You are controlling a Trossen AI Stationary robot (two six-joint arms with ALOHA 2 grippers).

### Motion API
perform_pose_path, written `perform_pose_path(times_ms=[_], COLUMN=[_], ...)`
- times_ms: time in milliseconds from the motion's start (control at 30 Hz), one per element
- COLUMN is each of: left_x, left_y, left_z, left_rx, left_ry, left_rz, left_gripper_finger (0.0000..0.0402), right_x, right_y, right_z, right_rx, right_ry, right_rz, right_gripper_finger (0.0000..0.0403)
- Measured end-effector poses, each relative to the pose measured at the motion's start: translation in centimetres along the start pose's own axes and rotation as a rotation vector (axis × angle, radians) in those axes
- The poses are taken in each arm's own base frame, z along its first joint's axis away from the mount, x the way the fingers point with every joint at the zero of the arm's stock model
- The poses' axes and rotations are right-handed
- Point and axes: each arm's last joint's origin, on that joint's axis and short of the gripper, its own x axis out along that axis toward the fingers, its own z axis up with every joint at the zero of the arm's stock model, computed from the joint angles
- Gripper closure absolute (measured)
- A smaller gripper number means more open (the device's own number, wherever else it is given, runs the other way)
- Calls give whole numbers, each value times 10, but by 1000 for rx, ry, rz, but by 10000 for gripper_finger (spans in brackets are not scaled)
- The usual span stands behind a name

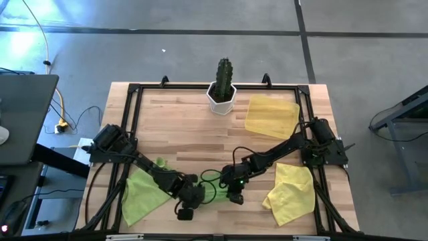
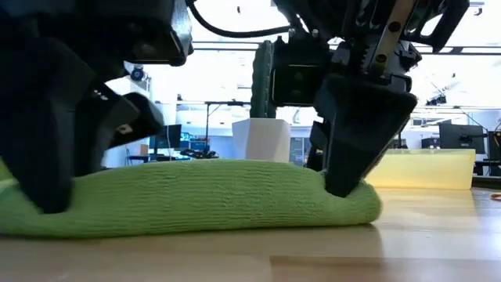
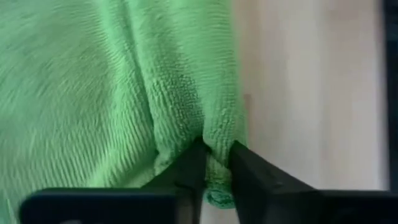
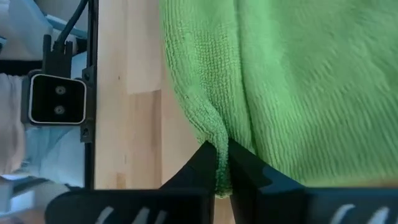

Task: Roll microfiber towels into tight, uniform cylinder then place into a basket
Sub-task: Roll the green towel

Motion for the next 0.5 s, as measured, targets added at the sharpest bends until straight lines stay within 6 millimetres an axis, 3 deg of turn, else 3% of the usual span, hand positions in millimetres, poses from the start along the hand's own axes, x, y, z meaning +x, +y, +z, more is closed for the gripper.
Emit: perform_pose_path(times_ms=[100, 233, 400, 500], left_x=[1, 1, 1, 1], left_y=[1, 6, 10, 11], left_z=[3, 7, 11, 13], left_rx=[-9, -24, -35, -25], left_ry=[24, 40, 45, 45], left_rz=[-102, -154, -206, -242], left_gripper_finger=[390, 391, 391, 391], right_x=[-2, -13, -30, -30], right_y=[1, 10, 43, 62], right_z=[2, 4, -3, -13], right_rx=[-68, -237, -633, -837], right_ry=[-33, -83, -156, -162], right_rz=[-29, -104, -251, -291], right_gripper_finger=[383, 383, 382, 382])
